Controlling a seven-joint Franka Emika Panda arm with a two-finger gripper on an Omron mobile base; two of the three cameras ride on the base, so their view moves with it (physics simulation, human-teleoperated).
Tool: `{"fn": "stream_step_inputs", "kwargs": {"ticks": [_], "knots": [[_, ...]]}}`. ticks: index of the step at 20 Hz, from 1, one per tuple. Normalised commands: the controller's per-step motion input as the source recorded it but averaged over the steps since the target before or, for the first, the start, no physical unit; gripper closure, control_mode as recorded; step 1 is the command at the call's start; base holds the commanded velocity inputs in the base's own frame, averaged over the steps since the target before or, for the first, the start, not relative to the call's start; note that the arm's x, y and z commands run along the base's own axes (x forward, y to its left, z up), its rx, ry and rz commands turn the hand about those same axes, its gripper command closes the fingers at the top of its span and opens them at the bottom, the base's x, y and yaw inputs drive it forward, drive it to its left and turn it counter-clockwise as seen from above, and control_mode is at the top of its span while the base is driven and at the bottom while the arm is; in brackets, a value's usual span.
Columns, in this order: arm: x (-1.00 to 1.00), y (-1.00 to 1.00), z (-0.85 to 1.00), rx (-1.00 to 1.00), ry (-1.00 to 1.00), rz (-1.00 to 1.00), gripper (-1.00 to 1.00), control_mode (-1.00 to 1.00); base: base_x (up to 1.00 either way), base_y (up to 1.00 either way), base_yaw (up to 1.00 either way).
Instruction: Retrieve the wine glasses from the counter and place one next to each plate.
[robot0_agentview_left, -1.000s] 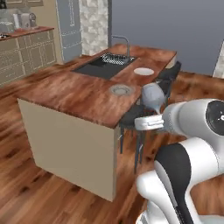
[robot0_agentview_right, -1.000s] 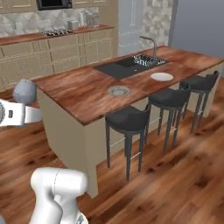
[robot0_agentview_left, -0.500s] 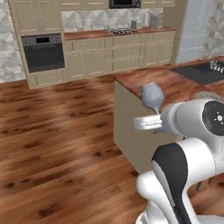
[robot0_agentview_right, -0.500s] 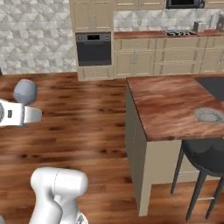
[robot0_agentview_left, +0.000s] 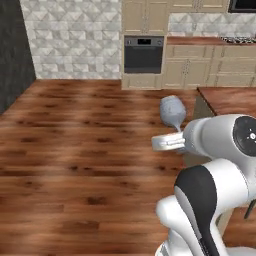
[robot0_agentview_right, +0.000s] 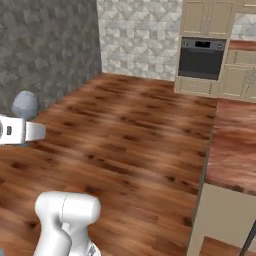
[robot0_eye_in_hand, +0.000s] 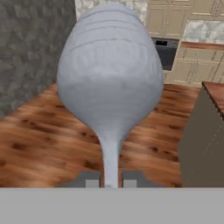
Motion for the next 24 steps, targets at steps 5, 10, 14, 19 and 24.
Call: {"fn": "stream_step_inputs", "kwargs": {"ticks": [5,10,14,19,24], "knots": [[0.00,0.00,0.00,0.00,0.00,0.00,1.00,1.00,-0.90,-1.00,-0.37],[0.00,0.00,0.00,0.00,0.00,0.00,1.00,1.00,-0.90,-0.92,-0.48],[0.00,0.00,0.00,0.00,0.00,0.00,1.00,1.00,-0.07,-1.00,-0.23],[0.00,0.00,0.00,0.00,0.00,0.00,1.00,1.00,0.00,-1.00,-0.01],[0.00,0.00,0.00,0.00,0.00,0.00,1.00,1.00,0.00,-1.00,0.00]]}}
